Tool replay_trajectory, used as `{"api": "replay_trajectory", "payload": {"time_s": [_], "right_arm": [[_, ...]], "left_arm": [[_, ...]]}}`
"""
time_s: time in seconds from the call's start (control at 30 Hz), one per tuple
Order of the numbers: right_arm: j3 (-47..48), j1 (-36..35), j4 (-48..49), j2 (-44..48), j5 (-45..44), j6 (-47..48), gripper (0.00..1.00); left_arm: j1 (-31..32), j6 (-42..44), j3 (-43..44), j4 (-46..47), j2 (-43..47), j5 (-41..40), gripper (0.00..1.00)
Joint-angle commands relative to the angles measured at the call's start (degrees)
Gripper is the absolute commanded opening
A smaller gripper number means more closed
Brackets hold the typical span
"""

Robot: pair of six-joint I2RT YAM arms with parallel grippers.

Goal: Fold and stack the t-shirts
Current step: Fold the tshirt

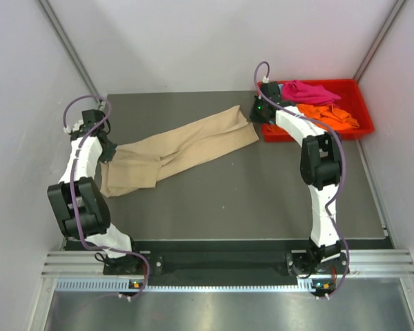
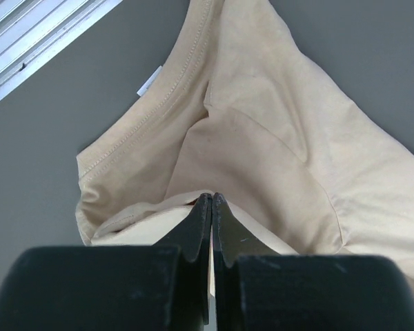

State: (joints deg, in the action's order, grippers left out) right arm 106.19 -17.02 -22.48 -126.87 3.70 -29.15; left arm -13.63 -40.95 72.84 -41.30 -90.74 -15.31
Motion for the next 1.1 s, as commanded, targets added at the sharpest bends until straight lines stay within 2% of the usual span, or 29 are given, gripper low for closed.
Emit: {"api": "replay_trajectory", "payload": {"time_s": [0.0, 0.33, 0.57, 1.07], "right_arm": [[3.23, 0.49, 0.60, -1.19, -1.07, -0.38, 0.00], [6.22, 2.07, -0.02, -4.26, -0.80, -0.21, 0.00], [7.54, 2.42, -0.02, -5.76, -0.72, -0.65, 0.00], [11.23, 2.51, -0.28, -9.10, 0.69, -1.00, 0.06]], "left_arm": [[-0.43, 0.70, 2.39, 2.54, -1.45, -0.77, 0.00], [-2.46, 0.08, 2.92, 3.77, -4.01, 0.45, 0.00], [-2.37, -0.36, 2.66, 6.58, -5.15, 4.23, 0.00], [-2.46, 0.87, 6.61, 6.93, -11.65, 6.08, 0.00]]}}
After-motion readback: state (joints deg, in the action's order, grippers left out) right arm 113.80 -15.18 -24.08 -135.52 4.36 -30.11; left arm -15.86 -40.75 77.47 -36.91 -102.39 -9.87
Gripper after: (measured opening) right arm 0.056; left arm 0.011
